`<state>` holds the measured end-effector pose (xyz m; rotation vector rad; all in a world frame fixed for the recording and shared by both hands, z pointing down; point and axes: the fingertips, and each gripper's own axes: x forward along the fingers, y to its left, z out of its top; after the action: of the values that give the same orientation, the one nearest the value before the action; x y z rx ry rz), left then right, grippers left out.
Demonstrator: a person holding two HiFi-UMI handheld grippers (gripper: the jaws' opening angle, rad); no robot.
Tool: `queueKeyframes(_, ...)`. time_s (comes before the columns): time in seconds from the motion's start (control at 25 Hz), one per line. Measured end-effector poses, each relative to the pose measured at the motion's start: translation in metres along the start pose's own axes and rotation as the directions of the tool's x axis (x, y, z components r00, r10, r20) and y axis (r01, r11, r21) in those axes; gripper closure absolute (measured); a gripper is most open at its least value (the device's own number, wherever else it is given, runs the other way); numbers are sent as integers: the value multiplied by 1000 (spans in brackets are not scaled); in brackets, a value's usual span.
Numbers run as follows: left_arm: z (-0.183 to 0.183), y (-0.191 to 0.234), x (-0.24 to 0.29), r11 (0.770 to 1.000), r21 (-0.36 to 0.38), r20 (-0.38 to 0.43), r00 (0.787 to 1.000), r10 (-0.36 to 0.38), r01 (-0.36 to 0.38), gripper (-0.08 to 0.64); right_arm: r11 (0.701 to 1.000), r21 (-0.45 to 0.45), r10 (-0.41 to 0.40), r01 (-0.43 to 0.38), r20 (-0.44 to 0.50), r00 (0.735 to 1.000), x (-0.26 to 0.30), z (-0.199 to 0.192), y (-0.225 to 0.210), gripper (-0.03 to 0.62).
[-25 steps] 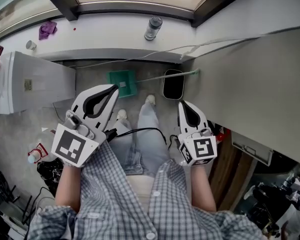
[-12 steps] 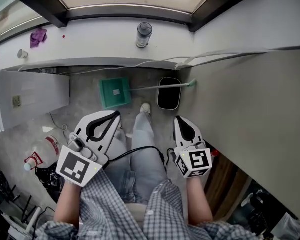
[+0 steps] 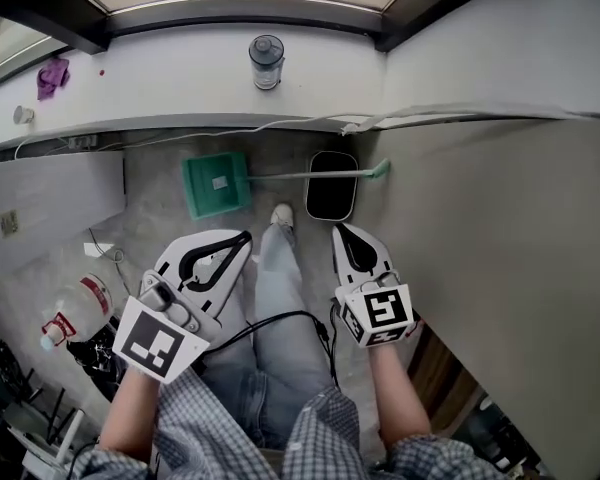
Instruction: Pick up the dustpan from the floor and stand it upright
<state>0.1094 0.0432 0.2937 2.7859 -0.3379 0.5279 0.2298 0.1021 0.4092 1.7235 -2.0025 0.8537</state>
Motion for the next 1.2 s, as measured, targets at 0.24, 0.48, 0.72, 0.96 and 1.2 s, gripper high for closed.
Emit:
queueKeyframes(0.24, -24, 12, 40, 997, 67, -36, 998, -42, 44, 554, 999, 35, -33, 34, -19, 999, 30, -25, -36, 586)
queueKeyframes(0.48, -49, 37, 69, 1000, 27, -33, 999, -5, 6, 554, 991, 122, -45, 49, -36, 998, 61, -55, -60, 586)
queueKeyframes(0.72, -76, 37, 98, 1000, 7, -46, 999, -28, 28, 554, 978, 181, -96, 107, -68, 993, 93, -83, -91, 586)
queueKeyframes(0.96, -97, 34, 122, 999, 0, -69, 996, -53, 54, 554, 934, 295, -175, 199, -108, 979, 111, -114, -125, 584)
queueKeyframes(1.2, -123, 40, 129, 999, 16, -113, 993, -37, 40, 554, 910, 336, -193, 242, -175, 966, 130, -148, -146, 574)
